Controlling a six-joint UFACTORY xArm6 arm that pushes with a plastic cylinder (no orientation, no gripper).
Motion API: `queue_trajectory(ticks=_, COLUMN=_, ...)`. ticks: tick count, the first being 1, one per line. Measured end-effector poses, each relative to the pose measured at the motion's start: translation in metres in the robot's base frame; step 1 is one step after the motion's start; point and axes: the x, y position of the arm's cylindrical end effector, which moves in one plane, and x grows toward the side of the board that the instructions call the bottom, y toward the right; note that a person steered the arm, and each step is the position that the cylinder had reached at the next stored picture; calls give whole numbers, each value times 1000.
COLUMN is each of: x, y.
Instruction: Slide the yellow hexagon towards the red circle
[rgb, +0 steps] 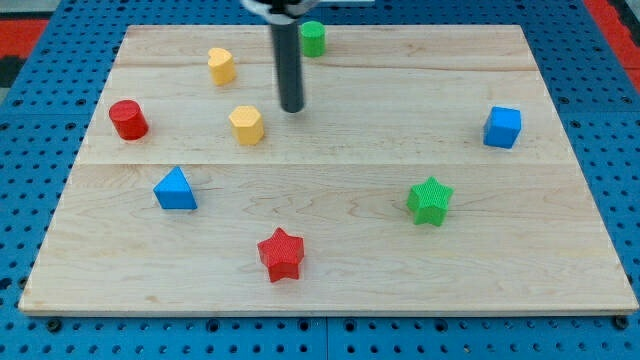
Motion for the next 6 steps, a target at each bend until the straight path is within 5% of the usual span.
queue_trajectory(ticks=1, x=46, y=-7)
queue_trajectory(ticks=4, x=16, y=-120)
queue_trajectory(ticks=6, x=-19, y=-63)
